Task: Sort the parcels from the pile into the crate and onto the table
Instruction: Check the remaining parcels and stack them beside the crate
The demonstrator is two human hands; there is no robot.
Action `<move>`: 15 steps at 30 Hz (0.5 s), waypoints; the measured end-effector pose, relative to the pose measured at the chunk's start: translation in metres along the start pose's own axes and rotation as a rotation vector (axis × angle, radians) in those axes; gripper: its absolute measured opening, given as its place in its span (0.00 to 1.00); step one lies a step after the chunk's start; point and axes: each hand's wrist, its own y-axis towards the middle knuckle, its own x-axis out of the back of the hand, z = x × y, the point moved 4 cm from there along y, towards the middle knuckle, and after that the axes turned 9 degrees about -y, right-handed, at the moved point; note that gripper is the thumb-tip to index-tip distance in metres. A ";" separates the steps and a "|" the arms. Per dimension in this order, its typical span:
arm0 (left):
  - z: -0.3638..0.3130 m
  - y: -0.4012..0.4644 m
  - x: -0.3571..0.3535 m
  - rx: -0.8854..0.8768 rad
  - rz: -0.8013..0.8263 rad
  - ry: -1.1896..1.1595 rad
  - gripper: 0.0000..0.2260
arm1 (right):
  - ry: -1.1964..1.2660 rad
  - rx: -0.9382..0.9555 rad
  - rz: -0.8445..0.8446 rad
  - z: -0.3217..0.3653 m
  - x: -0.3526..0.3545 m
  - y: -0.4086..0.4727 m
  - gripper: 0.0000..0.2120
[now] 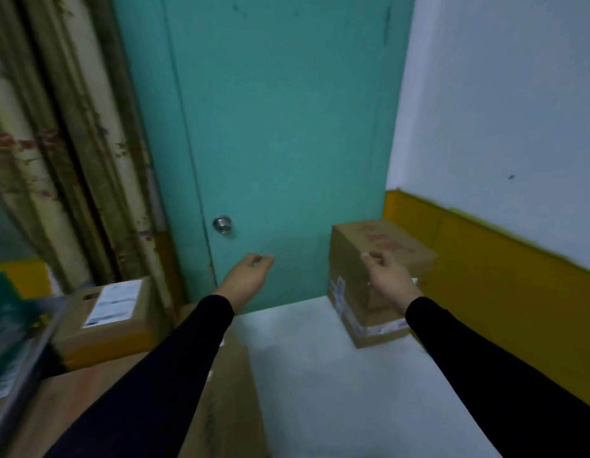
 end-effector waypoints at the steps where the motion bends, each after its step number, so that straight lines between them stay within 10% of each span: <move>1: -0.001 0.006 -0.023 0.011 0.007 -0.012 0.23 | -0.021 -0.011 -0.002 -0.016 0.015 0.010 0.22; 15: -0.024 0.091 -0.288 0.254 0.027 -0.119 0.24 | -0.010 -0.214 0.027 -0.200 0.120 0.202 0.39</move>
